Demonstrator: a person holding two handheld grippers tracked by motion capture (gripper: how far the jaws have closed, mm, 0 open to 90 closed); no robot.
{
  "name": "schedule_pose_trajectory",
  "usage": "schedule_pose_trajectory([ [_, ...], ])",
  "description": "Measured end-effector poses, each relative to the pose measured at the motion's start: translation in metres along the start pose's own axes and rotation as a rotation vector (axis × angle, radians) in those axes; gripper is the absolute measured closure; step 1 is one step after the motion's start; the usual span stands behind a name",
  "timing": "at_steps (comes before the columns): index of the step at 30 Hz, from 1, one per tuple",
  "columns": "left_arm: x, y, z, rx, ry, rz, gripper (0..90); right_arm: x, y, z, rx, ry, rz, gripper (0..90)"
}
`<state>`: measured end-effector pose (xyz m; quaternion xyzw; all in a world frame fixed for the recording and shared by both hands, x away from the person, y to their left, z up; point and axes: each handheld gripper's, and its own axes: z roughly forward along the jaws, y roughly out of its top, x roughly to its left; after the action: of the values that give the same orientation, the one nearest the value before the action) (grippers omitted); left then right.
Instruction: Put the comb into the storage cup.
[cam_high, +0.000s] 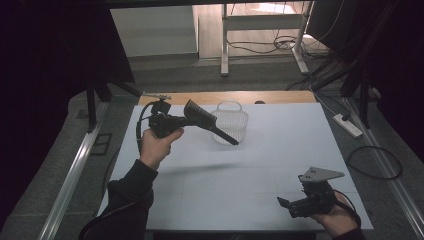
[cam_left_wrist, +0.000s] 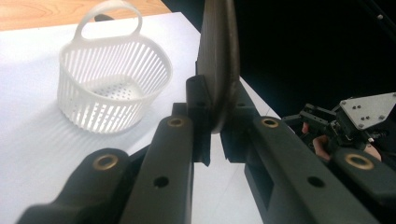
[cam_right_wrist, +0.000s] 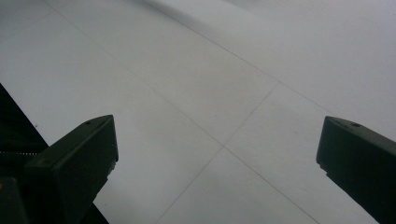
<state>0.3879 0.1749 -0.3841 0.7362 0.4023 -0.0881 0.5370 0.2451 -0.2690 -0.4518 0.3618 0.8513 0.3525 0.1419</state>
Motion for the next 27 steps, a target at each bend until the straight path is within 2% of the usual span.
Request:
schedule_pose_trajectory([
  [4,0.002,0.004,-0.002,-0.007,0.008,-0.005,83.1,-0.003,-0.005,-0.007,0.000,-0.013,0.033,0.0],
  [11,0.003,0.011,-0.004,-0.016,0.018,-0.006,83.1,-0.004,-0.012,-0.013,0.019,-0.041,0.047,0.0],
  [13,0.003,0.014,-0.004,-0.019,0.019,-0.003,83.1,-0.007,-0.017,-0.016,0.030,-0.063,0.059,0.0],
  [15,0.003,0.016,-0.004,-0.020,0.019,-0.002,83.1,-0.007,-0.018,-0.018,0.029,-0.068,0.063,0.0],
  [17,0.003,0.019,-0.004,-0.021,0.026,-0.001,83.1,-0.011,-0.021,-0.024,0.017,-0.081,0.091,0.0],
  [27,0.006,0.027,-0.005,-0.032,0.044,-0.010,83.1,-0.012,-0.026,-0.034,0.029,-0.117,0.131,0.0],
])
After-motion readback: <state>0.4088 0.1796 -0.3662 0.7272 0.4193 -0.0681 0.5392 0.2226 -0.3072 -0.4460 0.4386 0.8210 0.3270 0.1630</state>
